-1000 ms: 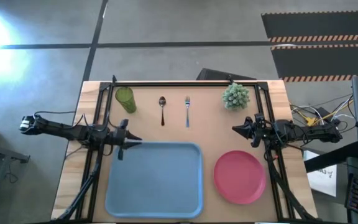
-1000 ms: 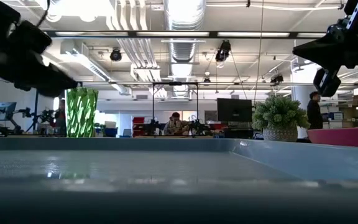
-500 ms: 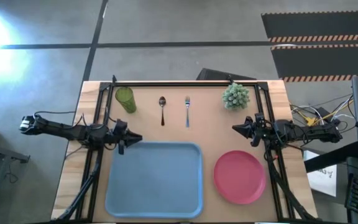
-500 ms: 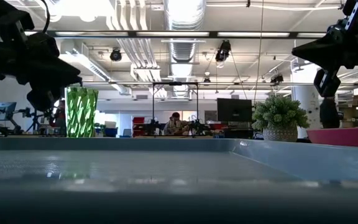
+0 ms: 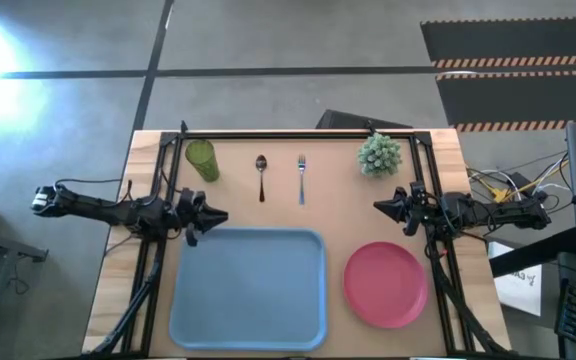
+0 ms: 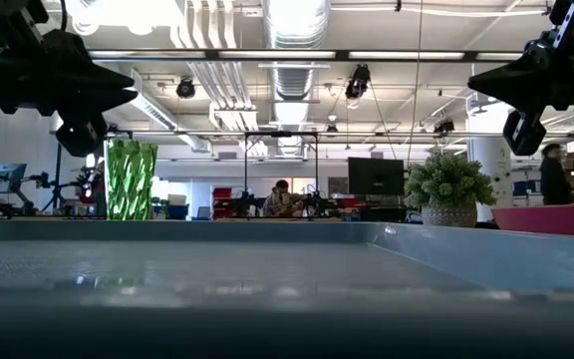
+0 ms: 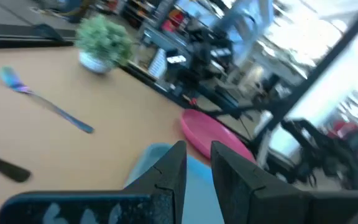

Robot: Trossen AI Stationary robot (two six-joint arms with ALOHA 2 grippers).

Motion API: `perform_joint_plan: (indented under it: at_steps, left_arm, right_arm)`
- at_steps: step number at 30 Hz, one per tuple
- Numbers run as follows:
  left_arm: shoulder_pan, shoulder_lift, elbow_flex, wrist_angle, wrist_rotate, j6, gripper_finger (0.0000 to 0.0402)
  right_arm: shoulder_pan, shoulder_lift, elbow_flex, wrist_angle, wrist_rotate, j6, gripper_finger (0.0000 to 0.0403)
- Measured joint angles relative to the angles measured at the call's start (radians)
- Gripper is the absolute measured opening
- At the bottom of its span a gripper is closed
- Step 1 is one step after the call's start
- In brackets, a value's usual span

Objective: Pick and place plate/cup/fork/spoon on tray
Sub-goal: Put the pink plate on the blue serving tray

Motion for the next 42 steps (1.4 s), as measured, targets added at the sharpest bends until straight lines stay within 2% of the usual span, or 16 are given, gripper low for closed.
perform_joint_plan:
  at_steps: [6, 12, 15, 18, 22, 24, 28, 31, 33, 37, 42]
  left_arm:
    - [0.0, 0.002, 0.0, 0.017, -0.023, 0.009, 0.0056]
    - [0.0, 0.0, 0.001, 0.138, 0.008, 0.011, 0.0056]
    - [0.0, 0.006, 0.026, 0.114, -0.018, -0.005, 0.0058]
    - [0.0, 0.026, 0.096, 0.121, -0.026, 0.051, 0.0068]
    - [0.0, 0.068, 0.246, 0.125, -0.025, 0.185, 0.009]
    - [0.0, 0.096, 0.345, 0.086, -0.019, 0.272, 0.0105]
    - [0.0, 0.161, 0.6, -0.21, -0.029, 0.381, 0.0139]
    - [0.0, 0.224, 0.79, -0.462, -0.052, 0.415, 0.016]
    - [0.0, 0.264, 0.895, -0.573, -0.052, 0.425, 0.0169]
    - [0.0, 0.327, 1.058, -0.743, -0.051, 0.477, 0.0177]
    - [0.0, 0.386, 1.187, -0.946, -0.104, 0.484, 0.0178]
  right_arm:
    - [0.0, 0.0, 0.0, 0.0, 0.0, 0.0, 0.0009]
    - [0.0, 0.0, 0.0, 0.001, 0.001, 0.043, 0.0009]
    - [0.0, 0.0, 0.0, 0.018, 0.002, 0.067, 0.0009]
    - [-0.001, 0.0, 0.0, 0.145, 0.005, 0.04, 0.0009]
    - [-0.001, 0.005, 0.001, 0.468, 0.013, -0.154, 0.0009]
    - [-0.001, 0.011, 0.024, 0.513, 0.012, -0.23, 0.001]
    - [-0.001, 0.068, 0.17, 0.417, 0.01, -0.345, 0.0029]
    - [0.0, 0.15, 0.328, 0.304, 0.009, -0.405, 0.0057]
    - [0.0, 0.223, 0.452, 0.219, 0.009, -0.448, 0.008]
    - [0.0, 0.382, 0.723, 0.023, 0.007, -0.532, 0.0123]
    - [0.0, 0.59, 1.069, -0.346, 0.027, -0.56, 0.0163]
